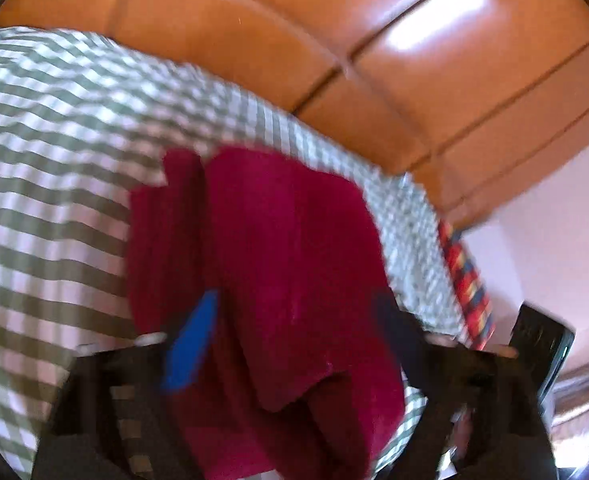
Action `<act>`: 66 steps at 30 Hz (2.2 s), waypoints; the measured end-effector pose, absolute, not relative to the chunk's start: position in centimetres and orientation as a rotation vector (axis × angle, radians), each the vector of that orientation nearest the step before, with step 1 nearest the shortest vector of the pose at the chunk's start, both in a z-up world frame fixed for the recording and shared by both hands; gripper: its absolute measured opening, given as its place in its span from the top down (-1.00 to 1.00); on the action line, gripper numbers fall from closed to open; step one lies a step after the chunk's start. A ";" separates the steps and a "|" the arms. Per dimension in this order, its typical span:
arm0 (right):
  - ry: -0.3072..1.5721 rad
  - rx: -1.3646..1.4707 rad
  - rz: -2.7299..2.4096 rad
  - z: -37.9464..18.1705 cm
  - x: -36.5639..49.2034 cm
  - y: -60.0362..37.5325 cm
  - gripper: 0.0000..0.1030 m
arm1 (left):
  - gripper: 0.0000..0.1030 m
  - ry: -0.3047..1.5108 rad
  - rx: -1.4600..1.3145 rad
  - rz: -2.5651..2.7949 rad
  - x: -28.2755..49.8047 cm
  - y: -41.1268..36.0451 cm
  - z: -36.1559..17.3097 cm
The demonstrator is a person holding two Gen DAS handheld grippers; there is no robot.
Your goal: Fold small clothes
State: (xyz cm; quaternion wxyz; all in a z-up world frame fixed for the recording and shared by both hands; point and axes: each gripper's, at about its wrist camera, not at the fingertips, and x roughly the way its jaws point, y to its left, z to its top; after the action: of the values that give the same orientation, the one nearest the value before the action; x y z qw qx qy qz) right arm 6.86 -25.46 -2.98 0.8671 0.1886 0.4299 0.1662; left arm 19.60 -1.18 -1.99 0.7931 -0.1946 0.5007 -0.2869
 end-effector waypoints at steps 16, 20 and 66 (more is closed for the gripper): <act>1.011 0.665 0.455 -8.8 14.0 -24.2 -0.55 | -0.70 0.981 -0.128 -0.323 16.9 1.5 -4.2; 1.015 0.688 0.496 -8.9 14.2 -23.7 -0.15 | -0.63 1.066 -0.242 -0.442 18.7 2.5 -6.3; 0.668 0.586 -0.536 -1.2 -12.2 -51.5 -0.66 | -0.41 0.907 0.138 -0.849 15.2 -37.3 -2.1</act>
State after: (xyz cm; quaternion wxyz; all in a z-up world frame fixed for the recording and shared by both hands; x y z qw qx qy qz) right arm -12.23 -51.48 -1.16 0.8684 0.2801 0.3192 -0.2561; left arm 15.20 -37.30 -2.11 0.8110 0.0644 0.4246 -0.3974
